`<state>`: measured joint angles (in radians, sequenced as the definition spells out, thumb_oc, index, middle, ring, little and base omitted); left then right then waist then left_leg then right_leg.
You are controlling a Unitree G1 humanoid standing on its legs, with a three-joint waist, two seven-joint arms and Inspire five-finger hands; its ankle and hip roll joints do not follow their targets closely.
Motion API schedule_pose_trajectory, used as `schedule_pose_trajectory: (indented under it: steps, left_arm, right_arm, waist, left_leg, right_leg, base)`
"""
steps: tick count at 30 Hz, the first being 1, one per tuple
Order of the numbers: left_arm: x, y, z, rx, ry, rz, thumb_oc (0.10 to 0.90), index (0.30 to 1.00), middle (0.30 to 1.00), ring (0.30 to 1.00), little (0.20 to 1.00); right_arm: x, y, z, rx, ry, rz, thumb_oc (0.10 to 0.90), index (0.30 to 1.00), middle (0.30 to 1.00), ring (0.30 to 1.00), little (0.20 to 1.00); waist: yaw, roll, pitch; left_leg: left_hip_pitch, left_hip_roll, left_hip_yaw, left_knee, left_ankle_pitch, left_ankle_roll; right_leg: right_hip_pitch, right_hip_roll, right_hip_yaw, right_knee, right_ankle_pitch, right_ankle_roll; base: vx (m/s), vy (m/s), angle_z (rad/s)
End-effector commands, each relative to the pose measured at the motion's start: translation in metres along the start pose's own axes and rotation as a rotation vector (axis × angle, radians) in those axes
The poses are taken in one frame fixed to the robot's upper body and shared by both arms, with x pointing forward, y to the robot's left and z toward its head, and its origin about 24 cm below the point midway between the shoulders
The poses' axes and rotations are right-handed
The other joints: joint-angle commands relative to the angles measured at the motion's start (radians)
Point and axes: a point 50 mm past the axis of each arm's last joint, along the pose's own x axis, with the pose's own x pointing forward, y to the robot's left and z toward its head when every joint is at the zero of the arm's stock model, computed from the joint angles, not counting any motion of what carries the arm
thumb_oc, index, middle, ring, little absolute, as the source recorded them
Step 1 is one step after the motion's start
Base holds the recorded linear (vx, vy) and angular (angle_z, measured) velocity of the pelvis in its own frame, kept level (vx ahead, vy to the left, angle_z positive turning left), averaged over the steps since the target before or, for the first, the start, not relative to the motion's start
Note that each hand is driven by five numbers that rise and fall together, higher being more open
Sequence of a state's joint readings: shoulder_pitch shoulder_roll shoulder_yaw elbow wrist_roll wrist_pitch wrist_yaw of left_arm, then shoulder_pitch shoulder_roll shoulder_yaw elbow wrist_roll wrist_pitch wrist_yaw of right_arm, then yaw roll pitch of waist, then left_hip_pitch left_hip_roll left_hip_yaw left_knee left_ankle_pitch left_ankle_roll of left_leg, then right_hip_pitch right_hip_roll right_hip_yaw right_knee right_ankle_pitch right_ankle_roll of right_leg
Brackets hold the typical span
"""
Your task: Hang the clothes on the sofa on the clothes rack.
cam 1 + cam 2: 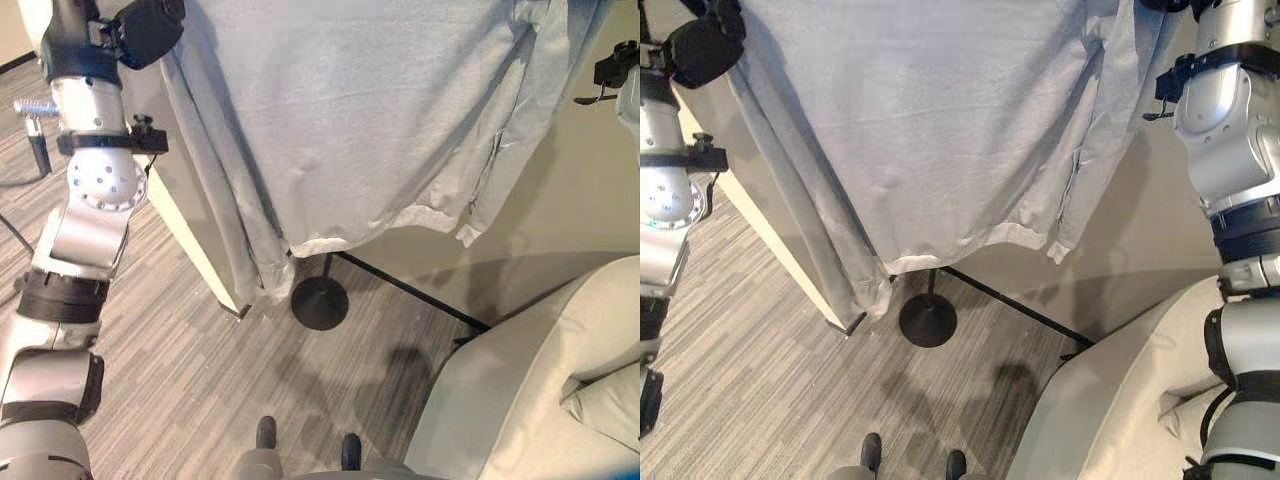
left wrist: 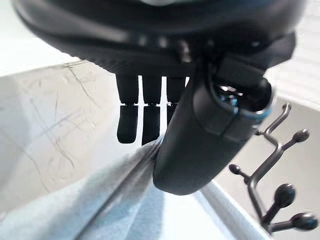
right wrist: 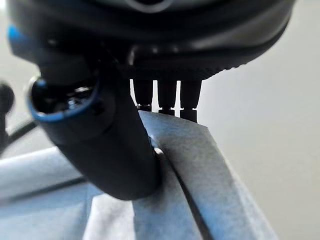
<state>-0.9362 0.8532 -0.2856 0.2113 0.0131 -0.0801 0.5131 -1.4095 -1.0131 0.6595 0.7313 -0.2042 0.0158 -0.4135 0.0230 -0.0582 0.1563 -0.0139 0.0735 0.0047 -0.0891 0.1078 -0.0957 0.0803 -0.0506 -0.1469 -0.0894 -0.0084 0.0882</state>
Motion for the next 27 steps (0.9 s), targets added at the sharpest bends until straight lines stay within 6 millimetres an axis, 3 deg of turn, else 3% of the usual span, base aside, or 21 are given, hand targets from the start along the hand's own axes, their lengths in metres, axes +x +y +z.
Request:
schedule_pose_trajectory:
  steps: [1, 5, 9, 14, 19, 22, 27]
  left_arm:
    - [0.042, 0.035, 0.002, 0.201, -0.049, 0.106, 0.400, 0.300, 0.300, 0.300, 0.300]
    - [0.057, 0.028, -0.002, 0.316, -0.032, 0.043, 0.400, 0.300, 0.300, 0.300, 0.300]
    - [0.069, 0.013, -0.008, 0.459, -0.003, -0.048, 0.400, 0.300, 0.300, 0.300, 0.300]
    - [0.070, -0.015, -0.010, 0.530, 0.007, -0.161, 0.400, 0.300, 0.300, 0.300, 0.300]
    - [0.051, -0.031, -0.029, 0.546, 0.060, -0.259, 0.400, 0.300, 0.300, 0.300, 0.300]
    - [0.034, -0.038, -0.040, 0.505, 0.094, -0.291, 0.400, 0.300, 0.300, 0.300, 0.300]
    - [0.003, -0.047, -0.055, 0.383, 0.166, -0.314, 0.400, 0.300, 0.300, 0.300, 0.300]
  right_arm:
    - [0.027, -0.046, -0.012, 0.021, 0.131, -0.166, 0.400, 0.300, 0.300, 0.300, 0.300]
    - [0.030, -0.045, -0.016, 0.032, 0.176, -0.159, 0.400, 0.300, 0.300, 0.300, 0.300]
    - [0.030, -0.032, -0.019, 0.033, 0.230, -0.123, 0.400, 0.300, 0.300, 0.300, 0.300]
    - [0.024, -0.018, -0.026, 0.032, 0.265, -0.056, 0.400, 0.300, 0.300, 0.300, 0.300]
    - [-0.002, 0.024, -0.044, 0.058, 0.328, 0.098, 0.400, 0.300, 0.300, 0.300, 0.300]
    - [-0.031, 0.058, -0.057, 0.131, 0.396, 0.185, 0.400, 0.300, 0.300, 0.300, 0.300]
    - [-0.061, 0.089, -0.063, 0.286, 0.480, 0.265, 0.400, 0.300, 0.300, 0.300, 0.300]
  waist:
    - [0.018, -0.034, -0.180]
    - [0.016, -0.031, -0.183]
    - [0.017, -0.029, -0.180]
    - [0.011, -0.028, -0.170]
    - [0.001, -0.030, -0.158]
    - [0.000, -0.032, -0.143]
    - [0.006, -0.033, -0.130]
  left_leg:
    - [0.027, -0.017, 0.046, 0.002, -0.138, -0.055]
    - [0.000, -0.017, 0.035, 0.002, -0.127, -0.063]
    - [-0.029, -0.016, 0.023, 0.002, -0.112, -0.072]
    - [-0.076, -0.014, 0.006, 0.002, -0.091, -0.090]
    - [-0.100, -0.009, 0.004, 0.002, -0.085, -0.095]
    - [-0.099, -0.007, 0.004, 0.002, -0.089, -0.090]
    - [-0.083, -0.010, 0.011, 0.002, -0.097, -0.080]
  right_leg:
    - [-0.046, -0.013, -0.094, 0.002, 0.003, 0.041]
    - [-0.063, -0.016, -0.111, 0.002, 0.006, 0.044]
    - [-0.080, -0.020, -0.136, 0.002, 0.009, 0.052]
    - [-0.109, -0.025, -0.166, 0.002, 0.015, 0.058]
    - [-0.124, -0.027, -0.174, 0.002, 0.018, 0.057]
    - [-0.124, -0.026, -0.172, 0.002, 0.017, 0.055]
    - [-0.114, -0.025, -0.160, 0.002, 0.015, 0.048]
  base:
    - [0.00, -0.004, 0.20]
    - [-0.01, -0.004, 0.18]
    - [-0.01, -0.006, 0.11]
    - [-0.03, -0.010, 0.18]
    - [-0.02, 0.000, 0.08]
    - [0.00, 0.003, 0.00]
    - [0.00, 0.010, -0.05]
